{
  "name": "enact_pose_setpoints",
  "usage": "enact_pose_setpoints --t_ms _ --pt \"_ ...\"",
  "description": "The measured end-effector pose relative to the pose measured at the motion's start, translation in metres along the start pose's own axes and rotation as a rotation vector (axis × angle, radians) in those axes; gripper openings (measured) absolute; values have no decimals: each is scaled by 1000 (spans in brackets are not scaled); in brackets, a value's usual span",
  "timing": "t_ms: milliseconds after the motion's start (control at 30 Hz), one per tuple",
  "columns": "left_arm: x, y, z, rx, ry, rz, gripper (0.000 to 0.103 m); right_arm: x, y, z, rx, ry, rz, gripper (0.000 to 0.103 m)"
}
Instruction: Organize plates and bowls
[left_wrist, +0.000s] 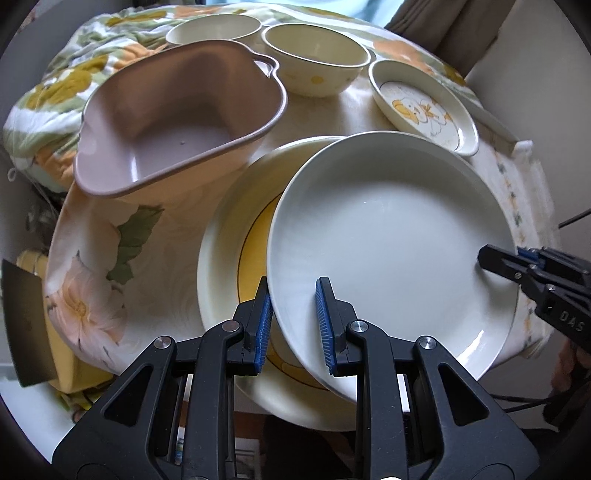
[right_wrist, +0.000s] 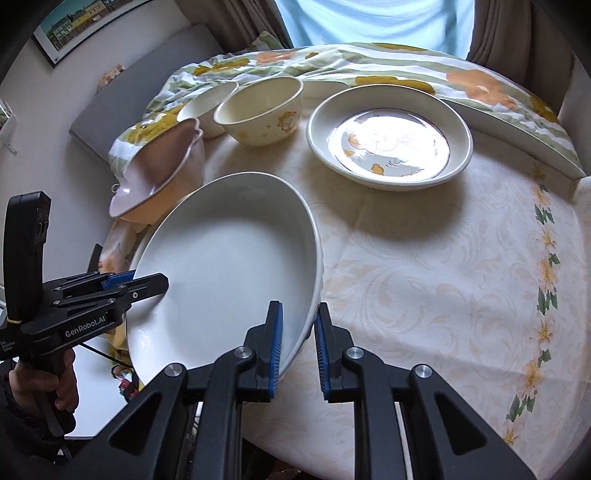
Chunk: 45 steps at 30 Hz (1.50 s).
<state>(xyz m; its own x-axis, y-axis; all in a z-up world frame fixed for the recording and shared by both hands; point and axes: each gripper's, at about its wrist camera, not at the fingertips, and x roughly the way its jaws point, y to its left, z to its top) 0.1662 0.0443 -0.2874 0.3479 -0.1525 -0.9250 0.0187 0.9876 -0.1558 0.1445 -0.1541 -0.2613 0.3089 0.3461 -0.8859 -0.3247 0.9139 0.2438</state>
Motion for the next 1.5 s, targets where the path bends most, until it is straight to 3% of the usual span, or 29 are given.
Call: enact_pose_setpoints --t_ms 300,667,1100,1500 --pt "5 -5 1 44 -7 69 20 4 12 -4 -43 -2 -58 16" --pt "3 -27 -5 199 -67 285 20 12 25 -6 -90 8 -121 16" --pt "-4 -29 -8 233 -94 376 20 21 42 -6 -143 6 -220 16" --pt "-7 -26 -9 216 -101 389 20 22 45 -6 -155 11 -246 16"
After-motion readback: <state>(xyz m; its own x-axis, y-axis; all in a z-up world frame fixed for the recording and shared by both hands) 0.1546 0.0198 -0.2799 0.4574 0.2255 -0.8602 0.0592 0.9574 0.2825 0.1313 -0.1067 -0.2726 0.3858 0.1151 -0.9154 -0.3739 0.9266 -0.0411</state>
